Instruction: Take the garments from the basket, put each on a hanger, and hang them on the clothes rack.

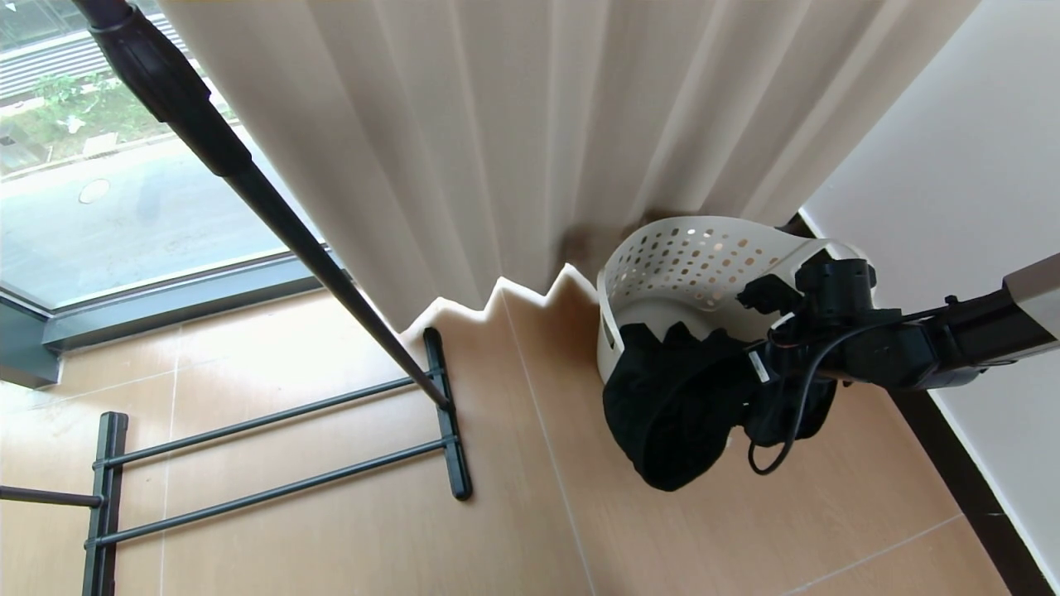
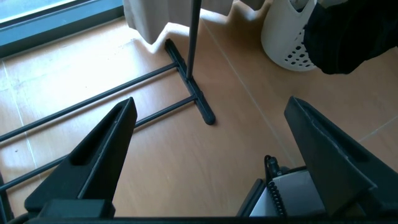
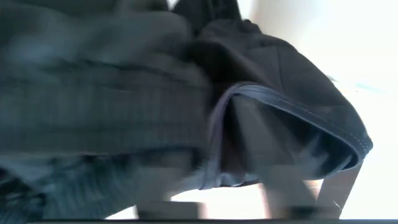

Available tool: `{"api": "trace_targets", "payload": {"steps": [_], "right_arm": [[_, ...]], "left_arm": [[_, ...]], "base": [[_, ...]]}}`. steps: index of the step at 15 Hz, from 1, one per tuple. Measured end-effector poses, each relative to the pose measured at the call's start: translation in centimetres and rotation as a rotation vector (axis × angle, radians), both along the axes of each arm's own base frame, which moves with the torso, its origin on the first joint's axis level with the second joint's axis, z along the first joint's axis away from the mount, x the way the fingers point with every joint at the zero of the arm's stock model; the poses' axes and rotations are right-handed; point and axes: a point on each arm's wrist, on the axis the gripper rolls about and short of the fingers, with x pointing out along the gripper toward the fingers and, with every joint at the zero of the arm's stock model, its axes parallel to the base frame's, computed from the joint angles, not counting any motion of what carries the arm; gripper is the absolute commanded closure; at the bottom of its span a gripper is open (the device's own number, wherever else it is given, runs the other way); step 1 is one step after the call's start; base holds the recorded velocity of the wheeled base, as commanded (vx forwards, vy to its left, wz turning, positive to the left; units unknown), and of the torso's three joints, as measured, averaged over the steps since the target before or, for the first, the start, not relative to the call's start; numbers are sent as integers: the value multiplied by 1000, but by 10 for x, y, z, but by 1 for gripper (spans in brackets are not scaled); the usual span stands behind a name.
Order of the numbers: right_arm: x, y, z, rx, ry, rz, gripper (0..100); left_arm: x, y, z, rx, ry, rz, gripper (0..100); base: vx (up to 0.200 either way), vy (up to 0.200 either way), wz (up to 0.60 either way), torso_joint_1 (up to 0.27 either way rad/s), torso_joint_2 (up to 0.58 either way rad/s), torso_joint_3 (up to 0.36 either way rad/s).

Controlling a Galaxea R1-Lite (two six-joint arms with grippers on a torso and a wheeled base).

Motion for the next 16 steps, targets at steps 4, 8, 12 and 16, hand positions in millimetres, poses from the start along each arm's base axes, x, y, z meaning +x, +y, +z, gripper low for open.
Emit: {"api": "trace_targets", "payload": {"steps": [4,8,12,16], "right_arm": [[-29,14,29,23,-46,30,100],[-90,36,85,55,-168,112,100],[-185,69,140,220,-324,279,100],[-242,69,166,332,-433,377,100]], "left_arm": [[0,0,0,1,0,0,0],[0,0,0,7,-2,-3,0],[0,0,0,8,-2,-3,0],[0,0,0,8,-1,-4,0]], "base": [[0,0,0,0,0,0],[0,0,0,0,0,0],[0,0,0,0,0,0],[0,0,0,1,1,21]]}}
